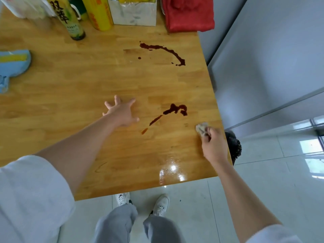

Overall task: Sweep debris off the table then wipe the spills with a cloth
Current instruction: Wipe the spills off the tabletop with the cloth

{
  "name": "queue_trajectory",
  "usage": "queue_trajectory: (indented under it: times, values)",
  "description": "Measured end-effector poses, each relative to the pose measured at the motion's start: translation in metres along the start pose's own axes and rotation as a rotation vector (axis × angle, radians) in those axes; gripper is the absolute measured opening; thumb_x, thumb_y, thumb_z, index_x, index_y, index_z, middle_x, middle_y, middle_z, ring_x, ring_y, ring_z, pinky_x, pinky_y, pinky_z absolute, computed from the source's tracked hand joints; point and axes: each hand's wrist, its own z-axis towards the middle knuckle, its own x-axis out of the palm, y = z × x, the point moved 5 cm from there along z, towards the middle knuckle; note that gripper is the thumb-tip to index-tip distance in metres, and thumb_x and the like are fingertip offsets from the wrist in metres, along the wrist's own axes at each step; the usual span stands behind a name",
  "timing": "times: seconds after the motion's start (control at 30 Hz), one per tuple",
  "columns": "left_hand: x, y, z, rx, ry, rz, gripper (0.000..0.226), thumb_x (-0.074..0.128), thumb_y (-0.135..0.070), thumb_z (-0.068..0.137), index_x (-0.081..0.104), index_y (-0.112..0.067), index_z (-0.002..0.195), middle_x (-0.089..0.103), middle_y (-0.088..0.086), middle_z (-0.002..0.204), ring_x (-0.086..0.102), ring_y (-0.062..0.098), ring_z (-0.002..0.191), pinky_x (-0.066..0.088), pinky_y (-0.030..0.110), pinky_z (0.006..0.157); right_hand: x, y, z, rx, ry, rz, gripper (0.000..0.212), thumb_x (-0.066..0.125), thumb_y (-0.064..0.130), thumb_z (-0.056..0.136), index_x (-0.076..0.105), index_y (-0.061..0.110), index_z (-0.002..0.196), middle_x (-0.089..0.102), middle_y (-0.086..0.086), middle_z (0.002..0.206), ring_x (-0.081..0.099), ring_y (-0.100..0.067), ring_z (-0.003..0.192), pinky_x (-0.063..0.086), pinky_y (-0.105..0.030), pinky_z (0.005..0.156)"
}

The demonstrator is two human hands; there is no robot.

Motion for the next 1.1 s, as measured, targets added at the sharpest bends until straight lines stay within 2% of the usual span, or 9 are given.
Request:
queue_trajectory:
  times: [0.2, 0.3, 0.43, 0.53, 0.67, 0.87, 0.93, 1.0, 1.1]
  values:
    - [0.004, 0.005, 0.002, -0.005, -0.01, -0.027, 0.088, 0.065, -0.056, 0.087, 0.003, -0.056, 0.15, -0.025, 0.002, 0.162, -0.017, 0.049, 0.145, 0.022, 0.068, 0.112, 0.042, 0.052, -0.072, -0.436, 0.313, 0.05, 0.028, 0.063, 0.031, 0.09, 0.063, 0.035, 0.118, 0.056, 0.014, 0.1, 0.056, -0.002, 0.065, 0.044, -0.013, 0.051]
    - [0.004, 0.003, 0.002, -0.001, -0.006, -0.029, 0.088, 0.065, -0.054, 0.088, 0.002, -0.055, 0.151, -0.026, 0.003, 0.161, -0.017, 0.049, 0.145, 0.017, 0.069, 0.113, 0.005, 0.009, -0.032, -0.211, 0.15, 0.064, 0.023, 0.058, 0.032, 0.095, 0.063, 0.035, 0.117, 0.064, 0.01, 0.084, 0.054, -0.002, 0.051, 0.037, -0.012, 0.04]
    - [0.005, 0.002, 0.001, -0.009, 0.012, -0.033, 0.087, 0.063, -0.051, 0.091, 0.0, -0.054, 0.151, -0.028, 0.004, 0.161, -0.019, 0.049, 0.145, 0.013, 0.068, 0.114, -0.019, -0.021, 0.024, 0.104, -0.08, 0.036, 0.032, 0.05, 0.021, 0.098, 0.057, 0.022, 0.129, 0.055, -0.012, 0.118, 0.048, -0.016, 0.075, 0.037, -0.026, 0.064]
    - [0.004, 0.003, 0.001, -0.012, 0.008, -0.039, 0.086, 0.063, -0.051, 0.091, 0.0, -0.054, 0.151, -0.029, 0.004, 0.161, -0.02, 0.048, 0.145, 0.013, 0.068, 0.114, 0.006, 0.027, 0.013, -0.055, -0.017, 0.039, 0.029, 0.051, 0.036, 0.099, 0.057, 0.025, 0.125, 0.054, -0.003, 0.115, 0.055, -0.011, 0.073, 0.041, -0.02, 0.056]
    - [0.005, 0.003, 0.001, -0.005, 0.012, -0.038, 0.088, 0.063, -0.051, 0.091, -0.001, -0.055, 0.151, -0.028, 0.003, 0.161, -0.02, 0.048, 0.145, 0.013, 0.068, 0.114, 0.024, 0.03, -0.048, -0.352, 0.18, 0.051, 0.03, 0.06, 0.022, 0.093, 0.061, 0.029, 0.122, 0.059, 0.01, 0.107, 0.056, 0.001, 0.065, 0.041, -0.011, 0.047]
    - [0.006, 0.004, 0.003, -0.015, 0.025, -0.018, 0.088, 0.061, -0.052, 0.092, -0.006, -0.056, 0.149, -0.031, 0.003, 0.16, -0.021, 0.048, 0.144, 0.012, 0.068, 0.114, -0.018, -0.049, -0.001, 0.183, -0.092, 0.109, 0.037, 0.053, 0.015, 0.093, 0.059, 0.026, 0.128, 0.06, -0.008, 0.123, 0.061, -0.027, 0.099, 0.044, -0.032, 0.079]
    - [0.007, 0.004, 0.005, -0.009, 0.03, -0.022, 0.089, 0.061, -0.052, 0.092, -0.007, -0.057, 0.149, -0.032, 0.003, 0.159, -0.021, 0.049, 0.144, 0.012, 0.068, 0.113, -0.005, -0.023, -0.012, 0.129, -0.086, 0.108, 0.037, 0.053, 0.017, 0.094, 0.059, 0.033, 0.127, 0.056, -0.002, 0.118, 0.06, -0.017, 0.083, 0.043, -0.026, 0.066]
    - [0.007, 0.006, 0.005, -0.006, 0.028, -0.017, 0.089, 0.06, -0.053, 0.092, -0.007, -0.057, 0.149, -0.032, 0.003, 0.159, -0.021, 0.049, 0.144, 0.012, 0.069, 0.113, 0.014, -0.003, -0.045, -0.114, 0.024, 0.056, 0.034, 0.058, 0.018, 0.092, 0.063, 0.036, 0.121, 0.054, 0.008, 0.107, 0.054, -0.001, 0.069, 0.039, -0.017, 0.053]
    - [0.007, 0.003, 0.004, 0.004, 0.029, -0.015, 0.089, 0.061, -0.052, 0.091, -0.007, -0.056, 0.149, -0.032, 0.004, 0.159, -0.021, 0.05, 0.143, 0.012, 0.069, 0.112, 0.003, -0.041, -0.069, -0.122, 0.049, 0.041, 0.032, 0.064, 0.012, 0.084, 0.069, 0.031, 0.109, 0.055, 0.015, 0.094, 0.058, -0.007, 0.069, 0.04, -0.021, 0.056]
